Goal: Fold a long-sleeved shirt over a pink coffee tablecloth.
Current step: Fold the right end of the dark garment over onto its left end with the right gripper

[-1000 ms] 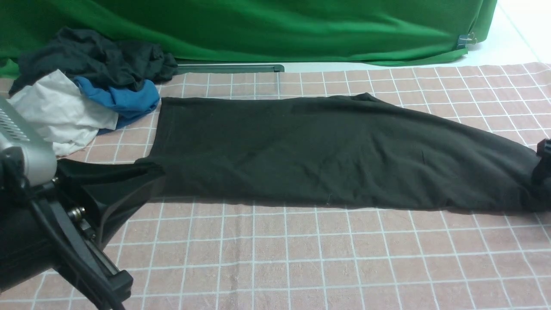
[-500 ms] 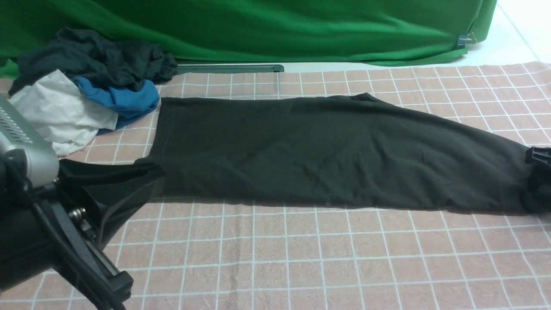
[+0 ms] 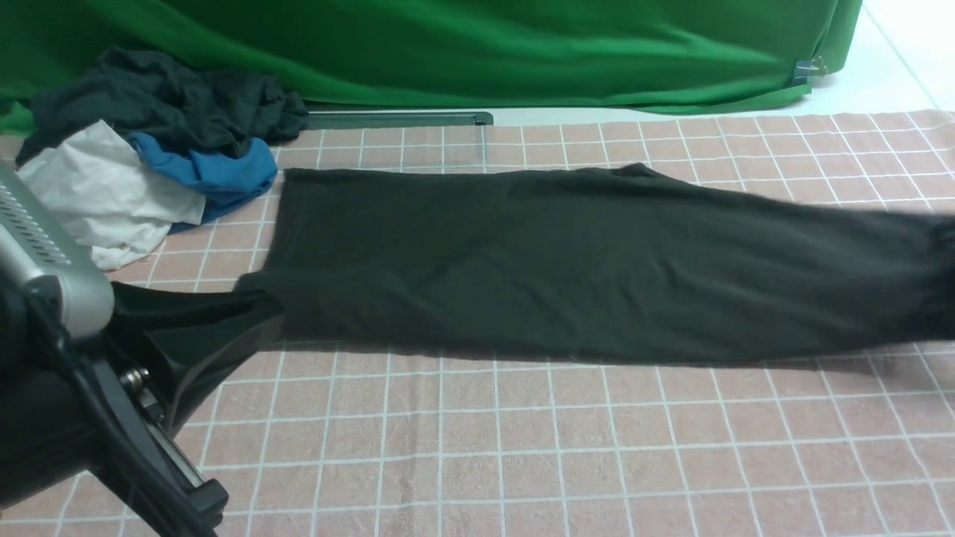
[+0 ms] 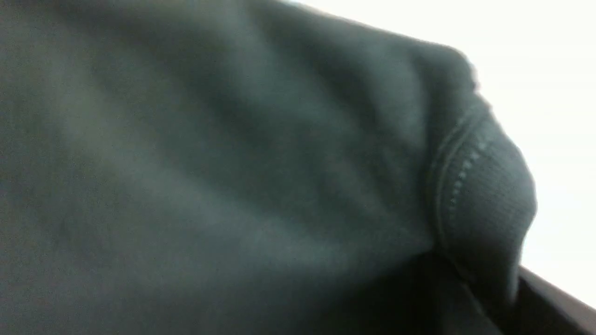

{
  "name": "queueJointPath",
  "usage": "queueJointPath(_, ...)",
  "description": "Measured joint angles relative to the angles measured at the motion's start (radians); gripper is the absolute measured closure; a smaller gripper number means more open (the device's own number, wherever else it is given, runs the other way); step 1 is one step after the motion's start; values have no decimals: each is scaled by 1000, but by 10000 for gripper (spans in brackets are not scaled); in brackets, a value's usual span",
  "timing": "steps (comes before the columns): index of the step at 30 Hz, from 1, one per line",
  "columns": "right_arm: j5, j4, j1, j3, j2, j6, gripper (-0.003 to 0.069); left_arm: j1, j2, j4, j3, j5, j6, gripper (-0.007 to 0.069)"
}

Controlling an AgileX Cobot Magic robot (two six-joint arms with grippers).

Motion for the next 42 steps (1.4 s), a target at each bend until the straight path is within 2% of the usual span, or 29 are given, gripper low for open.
queueJointPath(4, 16, -71, -24, 0, -138, 63, 582, 0, 0, 1, 0, 0, 0, 608)
queueJointPath(8, 19, -23, -8, 0, -218, 45, 582, 0, 0, 1, 0, 0, 0, 608)
queueJointPath(11, 42, 137, 64, -14, -277, -30, 582, 0, 0, 1, 0, -6, 0, 608)
queueJointPath(12, 52, 224, 113, -37, -290, -86, 582, 0, 0, 1, 0, -11, 0, 608)
queueJointPath(13, 54, 236, 129, -40, -292, -93, 582, 0, 0, 1, 0, -11, 0, 608)
queueJointPath(15, 58, 378, 232, -82, -295, -164, 582, 0, 0, 1, 0, -24, 0, 608)
queueJointPath(19, 58, 481, 396, -165, -262, -201, 582, 0, 0, 1, 0, -37, -4, 608)
queueJointPath(20, 58, 483, 404, -165, -259, -201, 582, 0, 0, 1, 0, -38, -4, 608)
queueJointPath(24, 65, 525, 538, -283, -139, -213, 582, 0, -12, 5, 0, -38, -20, 608)
queueJointPath(26, 73, 533, 561, -316, -107, -214, 582, 0, -23, 21, 0, -38, -39, 608)
queueJointPath(34, 128, 590, 684, -517, 112, -220, 582, 0, -153, 268, 0, -25, -298, 608)
queueJointPath(42, 147, 620, 781, -647, 269, -220, 582, 0, -179, 313, 0, 28, -342, 608)
